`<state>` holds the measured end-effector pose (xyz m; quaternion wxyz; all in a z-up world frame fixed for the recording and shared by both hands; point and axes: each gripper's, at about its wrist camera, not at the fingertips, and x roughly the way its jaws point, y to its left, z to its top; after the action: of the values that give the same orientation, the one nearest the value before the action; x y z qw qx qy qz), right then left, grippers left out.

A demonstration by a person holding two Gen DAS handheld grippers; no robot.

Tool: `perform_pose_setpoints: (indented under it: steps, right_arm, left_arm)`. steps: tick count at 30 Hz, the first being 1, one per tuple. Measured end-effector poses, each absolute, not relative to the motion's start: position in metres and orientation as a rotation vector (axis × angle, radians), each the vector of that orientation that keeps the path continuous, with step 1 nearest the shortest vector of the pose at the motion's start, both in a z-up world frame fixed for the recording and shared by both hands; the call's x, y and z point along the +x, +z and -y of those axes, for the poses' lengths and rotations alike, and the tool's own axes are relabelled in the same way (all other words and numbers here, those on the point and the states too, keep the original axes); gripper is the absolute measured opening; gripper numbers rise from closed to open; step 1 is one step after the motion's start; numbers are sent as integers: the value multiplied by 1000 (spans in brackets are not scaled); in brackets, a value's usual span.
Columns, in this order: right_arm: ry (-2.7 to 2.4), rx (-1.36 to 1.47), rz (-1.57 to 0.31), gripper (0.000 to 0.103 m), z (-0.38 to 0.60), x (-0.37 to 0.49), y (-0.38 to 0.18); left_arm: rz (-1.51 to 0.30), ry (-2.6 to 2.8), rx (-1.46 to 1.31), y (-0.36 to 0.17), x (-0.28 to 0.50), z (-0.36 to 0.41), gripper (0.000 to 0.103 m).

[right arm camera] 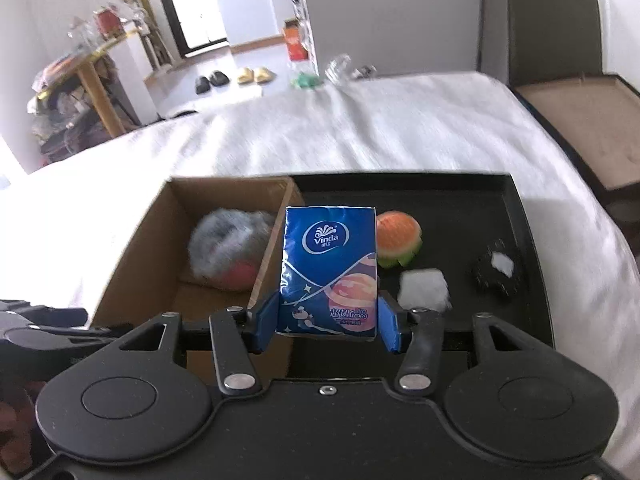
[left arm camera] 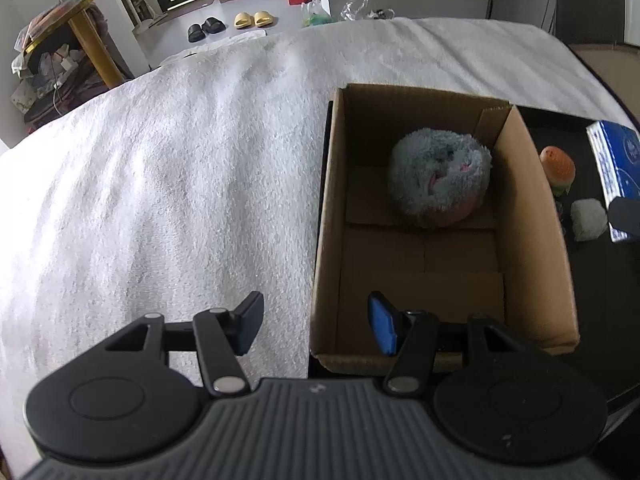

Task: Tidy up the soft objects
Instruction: 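Carry the tissue pack with the right tool and release it into the box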

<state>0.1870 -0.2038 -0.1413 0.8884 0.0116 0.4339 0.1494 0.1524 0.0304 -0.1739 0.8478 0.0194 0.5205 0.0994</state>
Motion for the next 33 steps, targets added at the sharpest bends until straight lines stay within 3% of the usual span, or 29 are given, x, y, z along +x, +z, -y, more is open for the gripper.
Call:
perform_pose_setpoints:
  steps: [9,23,33]
  right_arm:
    - [400,-16,-860,50,180,190,-126]
    - [588,-196,-915,51,122,195,-112]
    - [689,-338,-925,51,93,196,-105]
  left_arm:
    - [-1080,184,-17,-174,151,-39,49]
    - [-1103,145,-61,-181,154,-48,11]
    - [-1108,140,-105,-182,152,-56,9]
